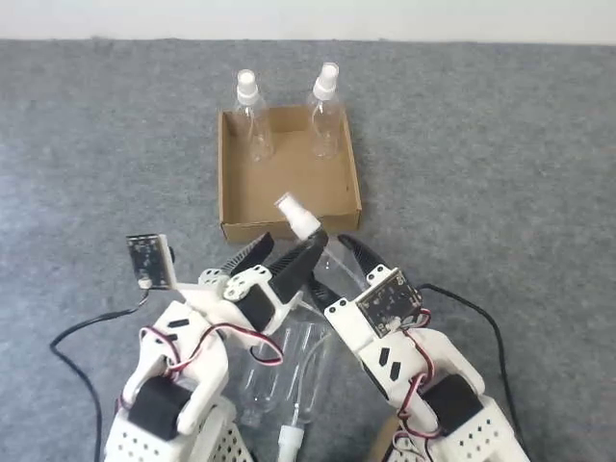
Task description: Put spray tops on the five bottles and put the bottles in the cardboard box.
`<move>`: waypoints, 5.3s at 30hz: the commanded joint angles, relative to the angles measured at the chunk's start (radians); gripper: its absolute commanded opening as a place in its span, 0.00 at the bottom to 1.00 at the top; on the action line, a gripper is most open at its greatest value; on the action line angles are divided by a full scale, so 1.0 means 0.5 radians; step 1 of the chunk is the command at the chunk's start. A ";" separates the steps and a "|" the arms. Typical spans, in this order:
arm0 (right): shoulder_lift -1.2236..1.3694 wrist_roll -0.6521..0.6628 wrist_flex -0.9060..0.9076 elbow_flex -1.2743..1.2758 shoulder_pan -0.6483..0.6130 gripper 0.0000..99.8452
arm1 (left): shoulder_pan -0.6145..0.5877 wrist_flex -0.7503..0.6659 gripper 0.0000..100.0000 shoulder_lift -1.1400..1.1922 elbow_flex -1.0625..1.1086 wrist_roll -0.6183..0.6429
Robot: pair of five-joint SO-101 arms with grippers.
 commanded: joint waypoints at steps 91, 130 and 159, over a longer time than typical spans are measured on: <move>-0.035 0.178 -0.667 -0.408 -0.091 0.01 | -0.537 -0.203 0.30 -0.031 0.044 -0.040; 0.640 -0.095 -1.484 -0.325 0.106 0.01 | 0.230 0.368 0.30 -0.031 -0.161 -0.040; 0.637 -0.153 -1.186 -0.368 0.103 0.01 | -0.199 -0.175 0.30 -0.031 0.124 -0.034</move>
